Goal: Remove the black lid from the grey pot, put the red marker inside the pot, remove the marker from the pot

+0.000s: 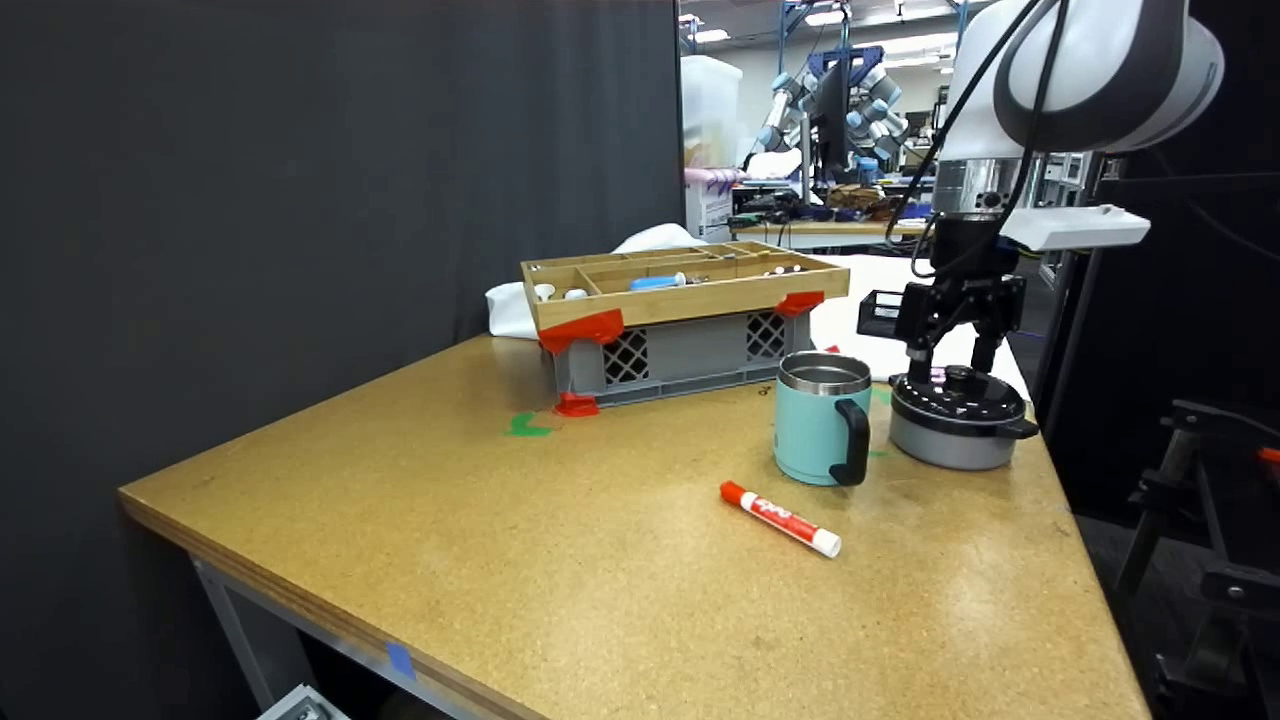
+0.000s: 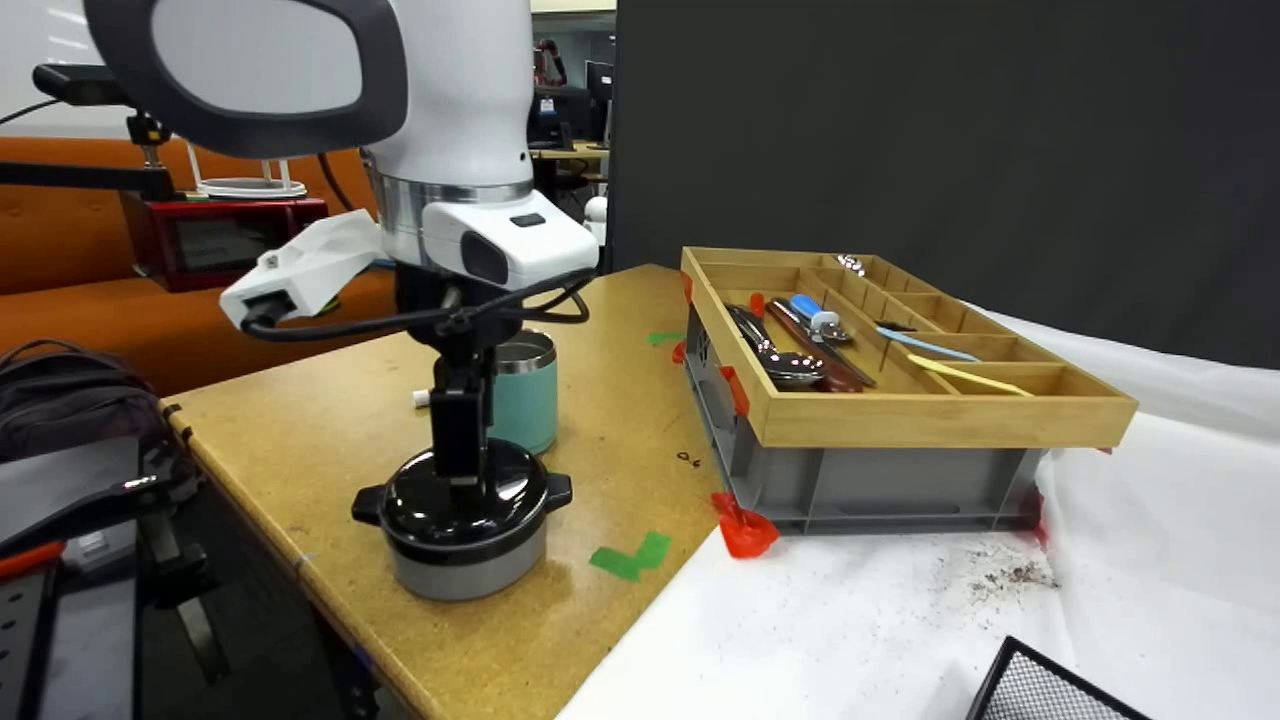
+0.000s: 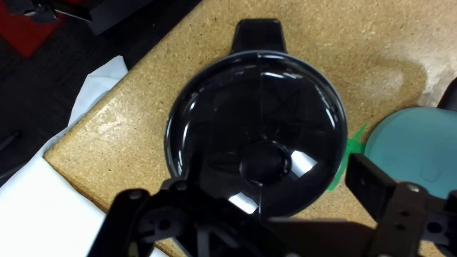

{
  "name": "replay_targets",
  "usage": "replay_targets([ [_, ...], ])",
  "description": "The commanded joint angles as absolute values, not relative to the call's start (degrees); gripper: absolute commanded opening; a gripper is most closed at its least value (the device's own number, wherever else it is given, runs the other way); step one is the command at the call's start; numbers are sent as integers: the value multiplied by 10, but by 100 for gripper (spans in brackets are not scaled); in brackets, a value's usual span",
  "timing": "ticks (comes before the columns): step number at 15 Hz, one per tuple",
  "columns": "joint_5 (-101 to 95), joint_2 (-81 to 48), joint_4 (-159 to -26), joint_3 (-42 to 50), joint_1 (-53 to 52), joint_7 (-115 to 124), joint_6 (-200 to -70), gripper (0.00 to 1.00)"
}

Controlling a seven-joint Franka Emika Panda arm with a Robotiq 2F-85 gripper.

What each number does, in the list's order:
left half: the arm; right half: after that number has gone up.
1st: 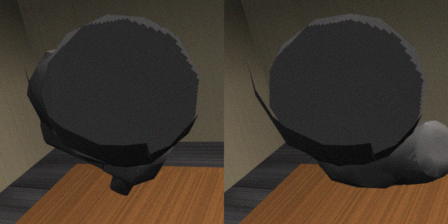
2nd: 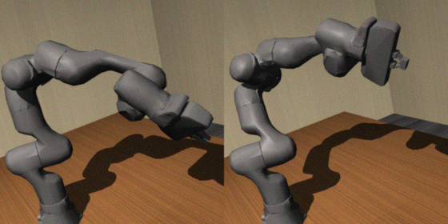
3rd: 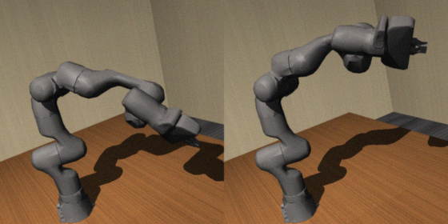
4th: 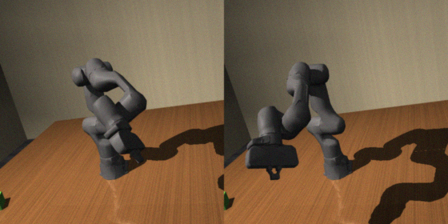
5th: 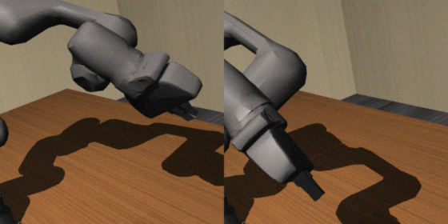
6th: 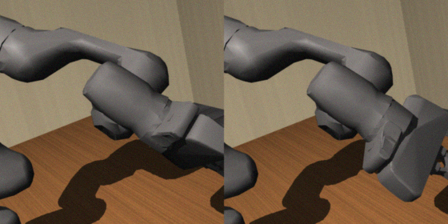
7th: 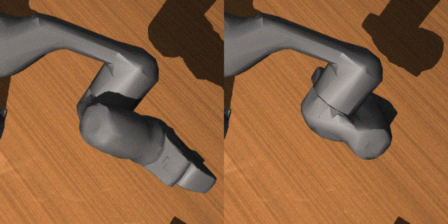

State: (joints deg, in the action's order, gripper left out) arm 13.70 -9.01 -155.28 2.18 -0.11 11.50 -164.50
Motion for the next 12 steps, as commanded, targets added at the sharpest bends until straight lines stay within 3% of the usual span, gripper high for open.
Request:
replay_targets([
  [1,83,-122,-1528,47,-12,170,-1654,100],
  [2,75,-124,-1523,51,-12,177,-1650,75],
  [4,65,-119,-1519,57,-10,190,-1643,68],
  [8,55,-104,-1525,68,-10,213,-1631,38],
  [12,55,-94,-1528,69,-9,230,-1618,15],
])
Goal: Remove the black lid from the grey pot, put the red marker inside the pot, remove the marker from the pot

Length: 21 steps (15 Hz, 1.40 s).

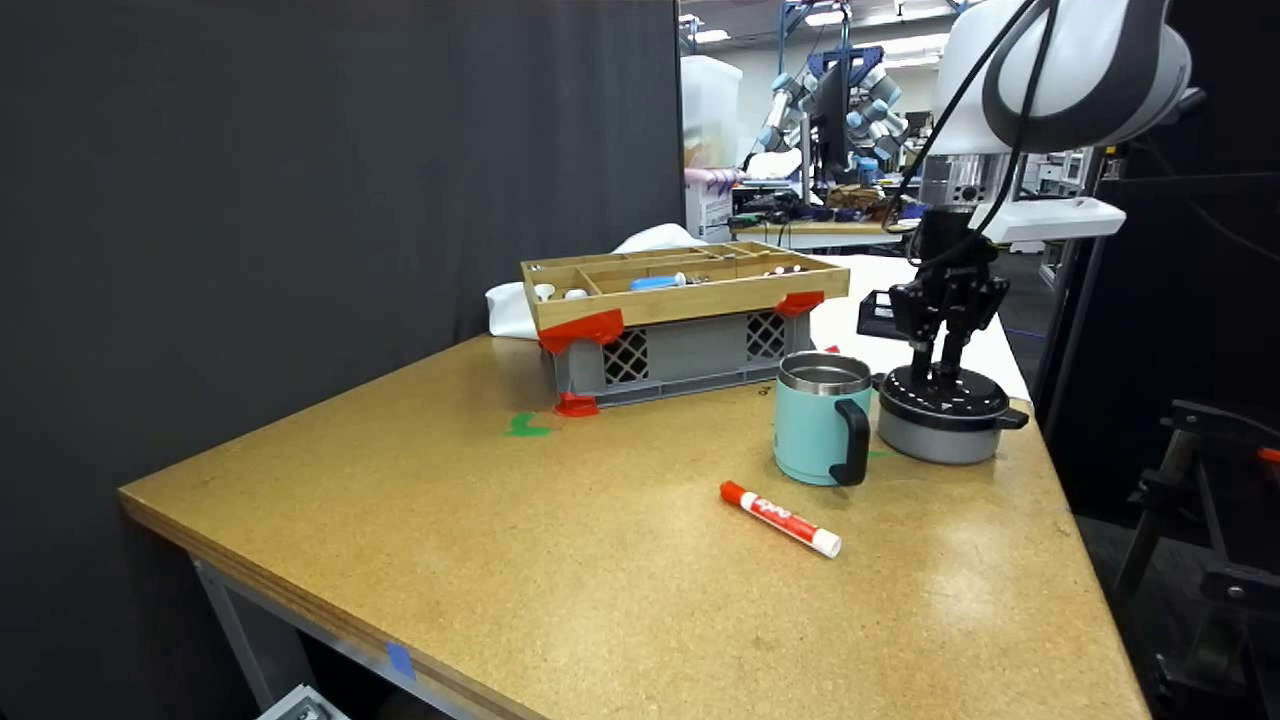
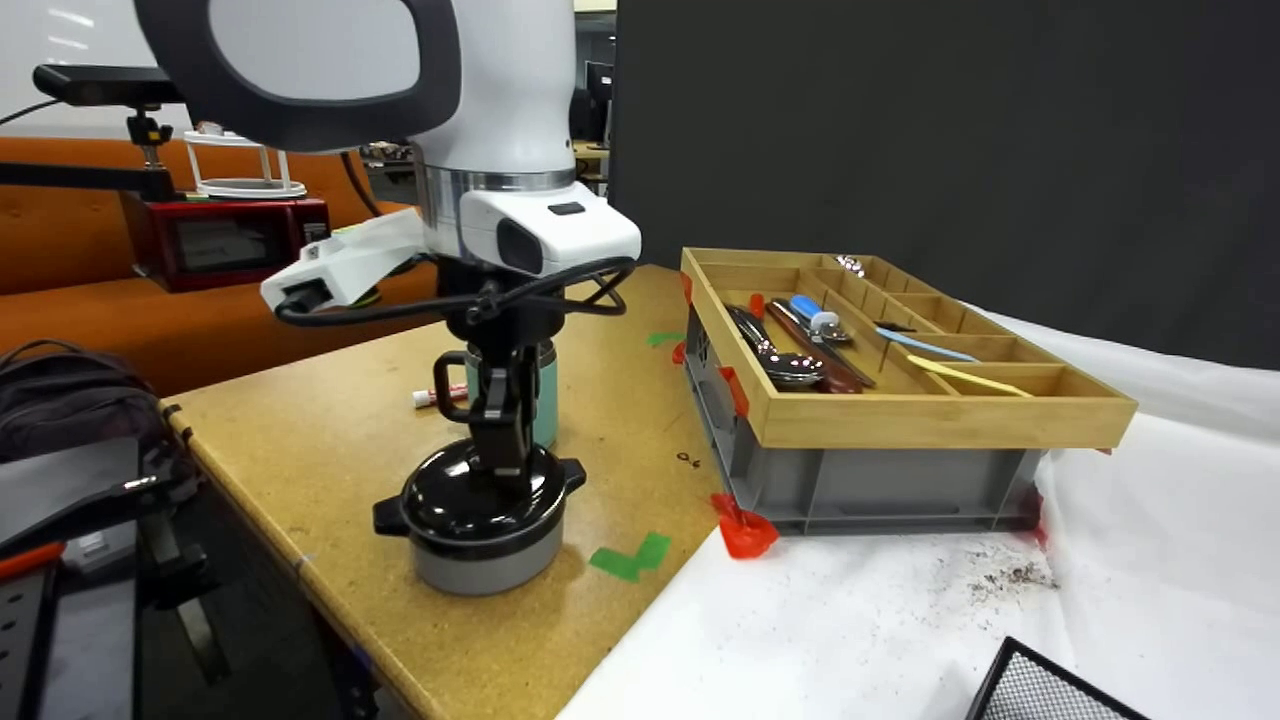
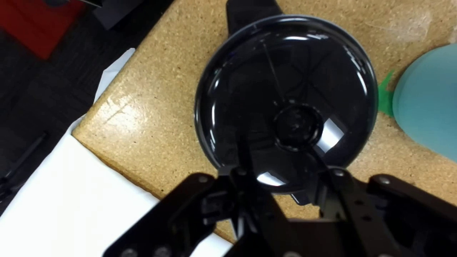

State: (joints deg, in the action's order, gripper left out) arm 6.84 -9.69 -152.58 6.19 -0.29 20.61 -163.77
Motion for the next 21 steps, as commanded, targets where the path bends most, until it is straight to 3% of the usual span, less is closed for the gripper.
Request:
replay_targets([
  [1,56,-93,-1529,69,-9,235,-1615,7],
  [2,56,-92,-1530,68,-9,238,-1612,1],
  [4,54,-92,-1529,68,-11,246,-1604,0],
  [5,54,-88,-1530,66,-11,247,-1596,9],
  [6,54,-81,-1531,64,-12,246,-1586,26],
  [9,53,-54,-1544,61,-15,249,-1565,40],
  [17,52,-11,-1567,43,-12,255,-1539,96],
  [21,54,-5,-1569,32,-13,254,-1529,100],
])
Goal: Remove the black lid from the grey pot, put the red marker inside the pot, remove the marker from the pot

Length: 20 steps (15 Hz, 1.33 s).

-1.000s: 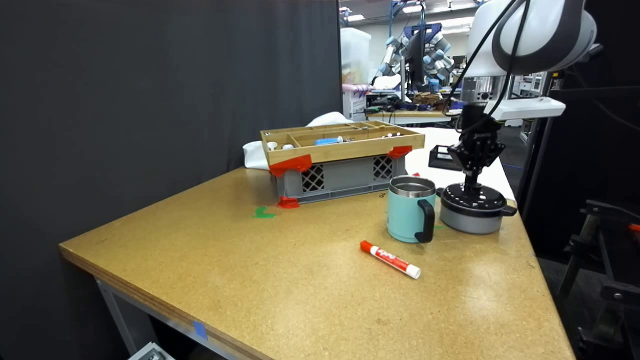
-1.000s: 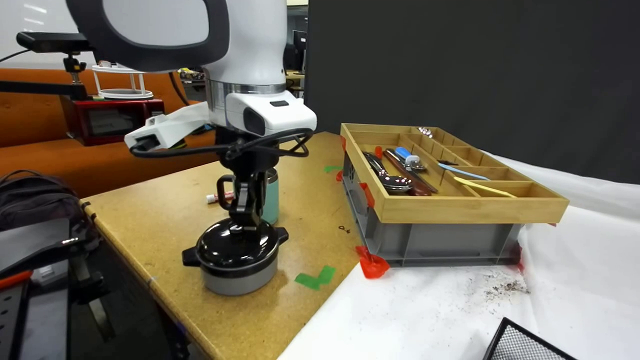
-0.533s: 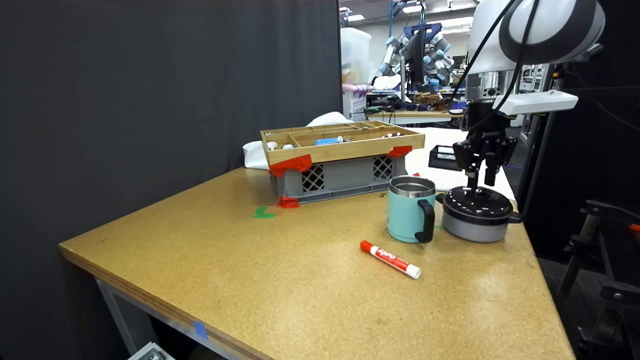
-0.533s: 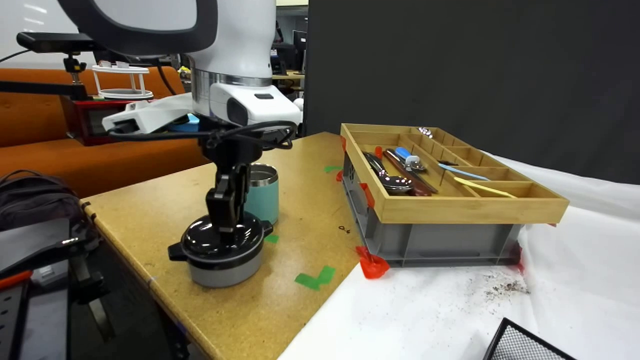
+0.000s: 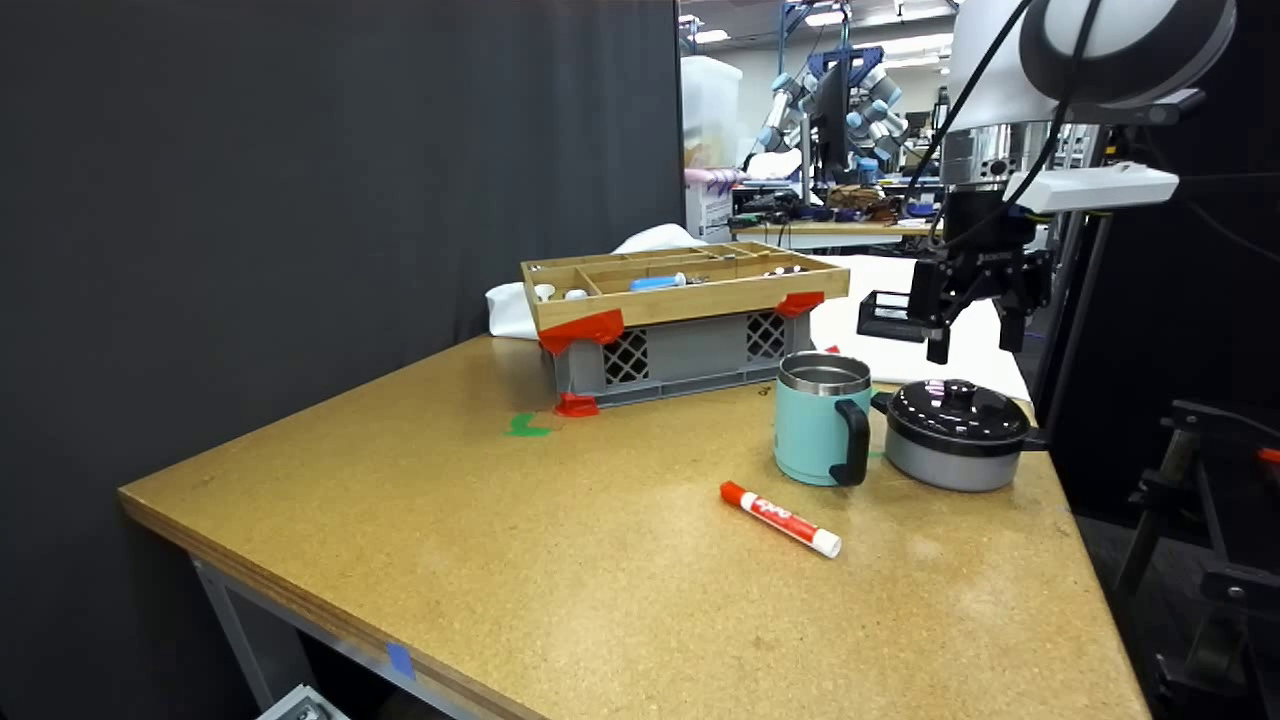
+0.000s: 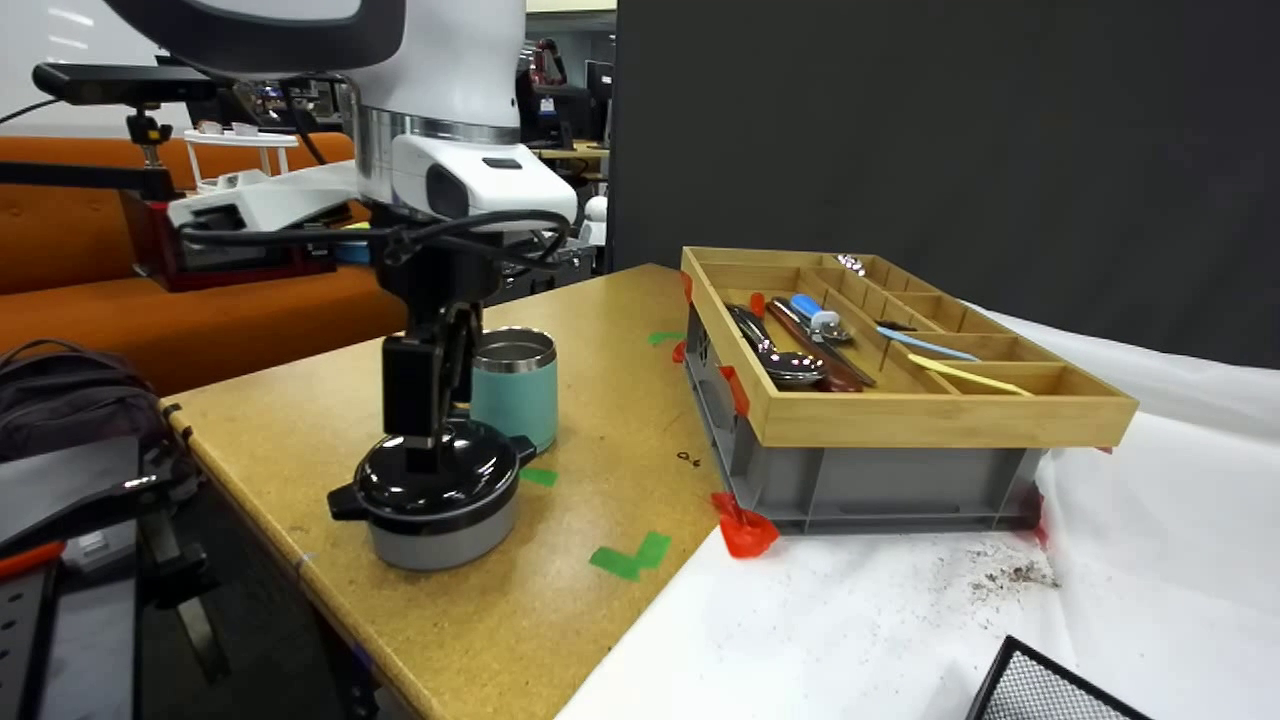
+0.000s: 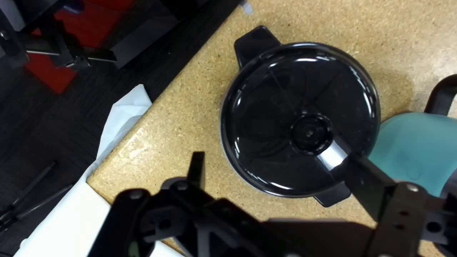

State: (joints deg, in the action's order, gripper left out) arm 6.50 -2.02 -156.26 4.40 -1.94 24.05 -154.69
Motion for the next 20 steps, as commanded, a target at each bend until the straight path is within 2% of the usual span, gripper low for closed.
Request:
replay_targets([
  [1,57,-6,-1569,29,-14,251,-1526,100],
  [5,67,-16,-1573,11,-19,243,-1526,100],
  [6,70,-18,-1574,8,-18,239,-1527,75],
  [7,73,-19,-1575,6,-18,236,-1529,73],
  [11,94,-24,-1575,1,-17,217,-1540,45],
  [12,94,-26,-1573,1,-17,218,-1538,76],
  [13,94,-26,-1573,0,-18,218,-1538,83],
  [14,94,-26,-1572,0,-18,219,-1538,84],
  [17,94,-38,-1561,-4,-20,213,-1538,99],
  [20,100,-64,-1545,-9,-20,196,-1544,100],
])
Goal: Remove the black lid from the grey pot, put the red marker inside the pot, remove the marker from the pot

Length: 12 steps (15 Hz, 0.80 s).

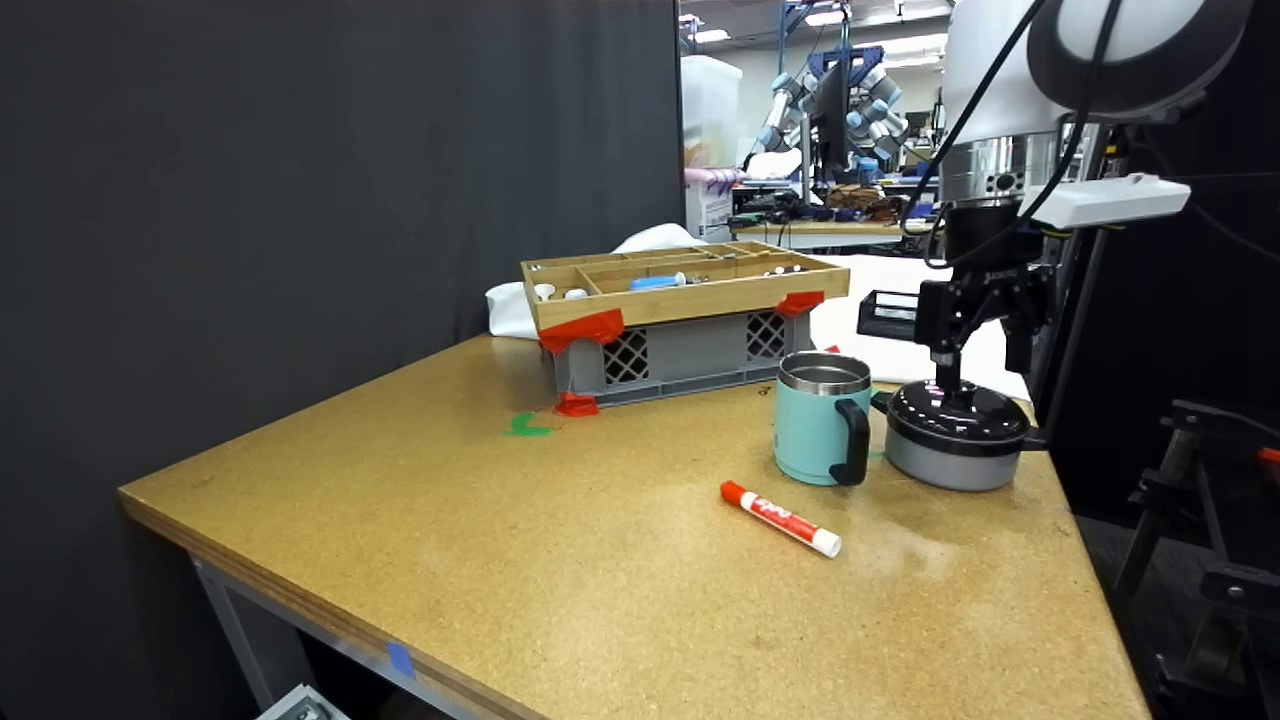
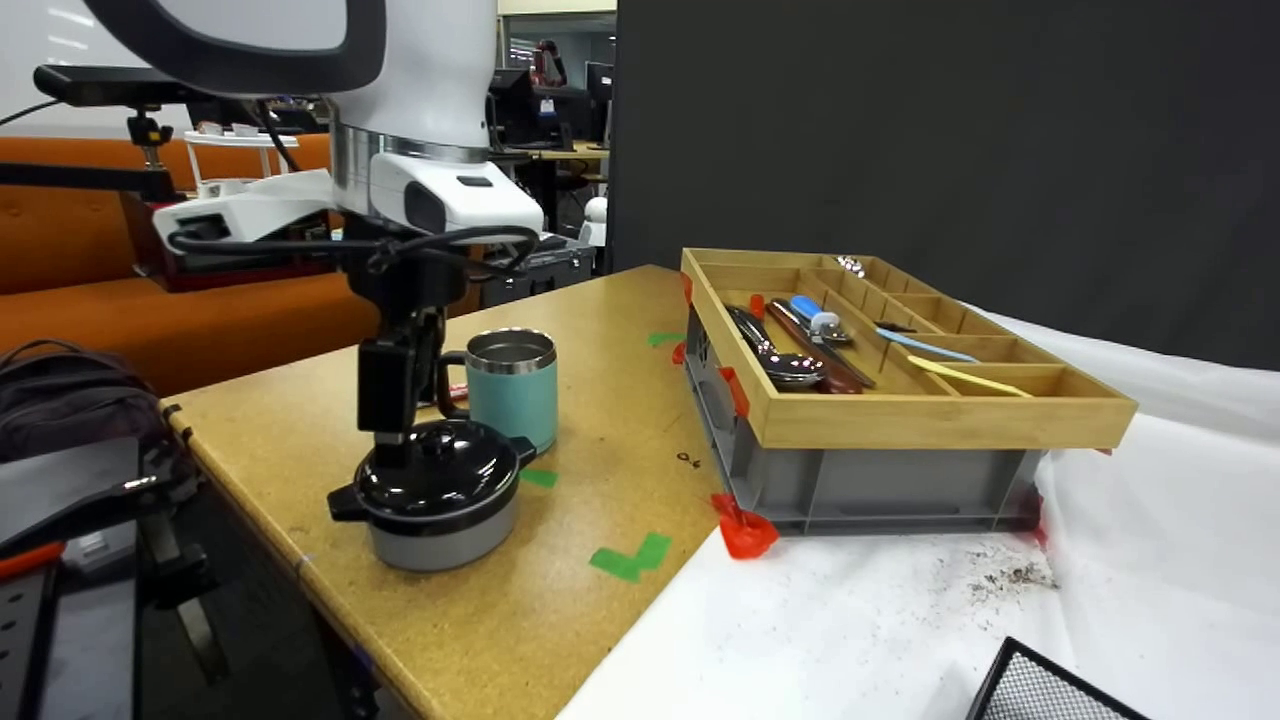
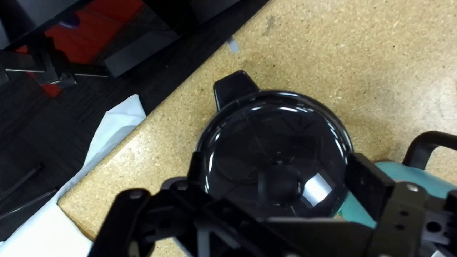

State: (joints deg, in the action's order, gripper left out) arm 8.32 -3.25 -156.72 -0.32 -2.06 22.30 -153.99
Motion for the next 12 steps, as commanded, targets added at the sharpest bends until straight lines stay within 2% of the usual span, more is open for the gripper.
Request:
replay_targets([
  [1,103,-75,-1539,-10,-19,189,-1545,100],
  [3,111,-93,-1526,-10,-16,176,-1545,100],
  [4,119,-99,-1523,-10,-13,166,-1548,75],
  [5,127,-103,-1519,-11,-11,156,-1550,73],
  [11,145,-100,-1511,-5,-2,138,-1550,31],
  [12,145,-99,-1510,-4,-2,138,-1549,28],
])
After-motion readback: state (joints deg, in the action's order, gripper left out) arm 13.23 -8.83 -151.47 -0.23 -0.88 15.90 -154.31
